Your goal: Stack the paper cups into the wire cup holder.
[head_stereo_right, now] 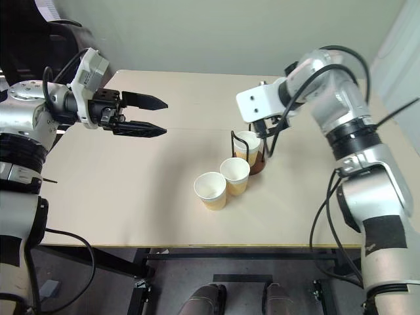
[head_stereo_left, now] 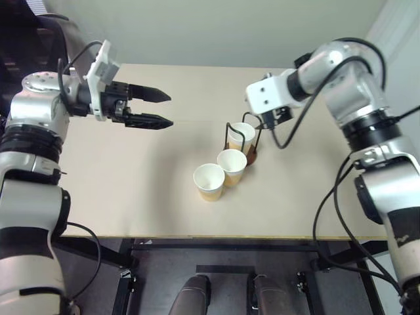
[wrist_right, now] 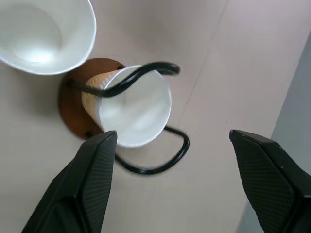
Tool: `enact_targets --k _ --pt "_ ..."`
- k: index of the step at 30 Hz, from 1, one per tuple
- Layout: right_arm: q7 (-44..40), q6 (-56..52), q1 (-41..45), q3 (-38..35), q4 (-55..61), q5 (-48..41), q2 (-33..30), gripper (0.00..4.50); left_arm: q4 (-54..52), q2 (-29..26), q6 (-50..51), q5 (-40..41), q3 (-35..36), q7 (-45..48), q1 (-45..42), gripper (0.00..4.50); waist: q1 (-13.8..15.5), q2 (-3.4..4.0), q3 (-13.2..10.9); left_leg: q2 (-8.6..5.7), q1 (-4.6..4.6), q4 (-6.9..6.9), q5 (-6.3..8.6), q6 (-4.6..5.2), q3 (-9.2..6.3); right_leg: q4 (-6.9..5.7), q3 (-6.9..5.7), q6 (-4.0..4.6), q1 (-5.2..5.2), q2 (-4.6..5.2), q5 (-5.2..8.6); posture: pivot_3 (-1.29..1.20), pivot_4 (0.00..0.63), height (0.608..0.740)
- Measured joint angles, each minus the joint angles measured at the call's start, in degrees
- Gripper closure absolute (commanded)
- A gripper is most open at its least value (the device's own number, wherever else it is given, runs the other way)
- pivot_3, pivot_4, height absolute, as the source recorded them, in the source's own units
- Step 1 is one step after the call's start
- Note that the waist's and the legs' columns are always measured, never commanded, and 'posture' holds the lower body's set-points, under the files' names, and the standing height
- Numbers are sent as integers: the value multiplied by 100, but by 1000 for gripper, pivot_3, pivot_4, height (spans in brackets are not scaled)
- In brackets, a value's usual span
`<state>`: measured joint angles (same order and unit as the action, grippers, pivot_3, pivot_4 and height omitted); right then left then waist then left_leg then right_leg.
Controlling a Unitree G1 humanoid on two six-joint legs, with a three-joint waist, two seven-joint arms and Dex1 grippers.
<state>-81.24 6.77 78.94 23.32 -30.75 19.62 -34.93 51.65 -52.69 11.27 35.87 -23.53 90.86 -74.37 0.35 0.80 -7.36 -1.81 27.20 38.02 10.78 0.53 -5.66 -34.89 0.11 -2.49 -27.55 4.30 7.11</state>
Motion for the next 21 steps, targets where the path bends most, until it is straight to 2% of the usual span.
enact_targets --k 4,8,14,18,21 --pt "-528 -472 -650 -47 1246 -282 -485 739 2 -36 -3 -13 -36 1 31 0 -9 1 0 -1 -3 1 -19 -33 3 -3 0 6 3 0 4 0 150 740" --pt "-808 -919 -1061 -45 2374 -519 -572 739 -250 -92 23 133 -178 0 233 0 -39 0 0 8 -13 -5 -18 -28 3 -8 0 5 3 -4 4 0 150 740" --pt "-825 -1030 -1309 -3 2945 -534 -640 739 -911 -308 75 677 -226 1 860 0 -51 -1 1 14 -22 -4 -26 -3 -5 -19 -1 9 8 -9 1 0 150 740" --pt "-819 -950 -1650 249 3201 -474 -613 739 -1619 -792 180 1019 -476 1 1131 0 -52 -1 1 9 -28 0 -37 -2 -6 -22 1 19 17 -10 -6 0 150 740" --pt "-734 -757 -1663 376 3119 -345 -506 739 -1693 -942 43 1018 -667 1 1207 0 -52 -1 1 10 -34 0 -51 -2 -8 -28 1 31 20 -10 -13 0 150 740"
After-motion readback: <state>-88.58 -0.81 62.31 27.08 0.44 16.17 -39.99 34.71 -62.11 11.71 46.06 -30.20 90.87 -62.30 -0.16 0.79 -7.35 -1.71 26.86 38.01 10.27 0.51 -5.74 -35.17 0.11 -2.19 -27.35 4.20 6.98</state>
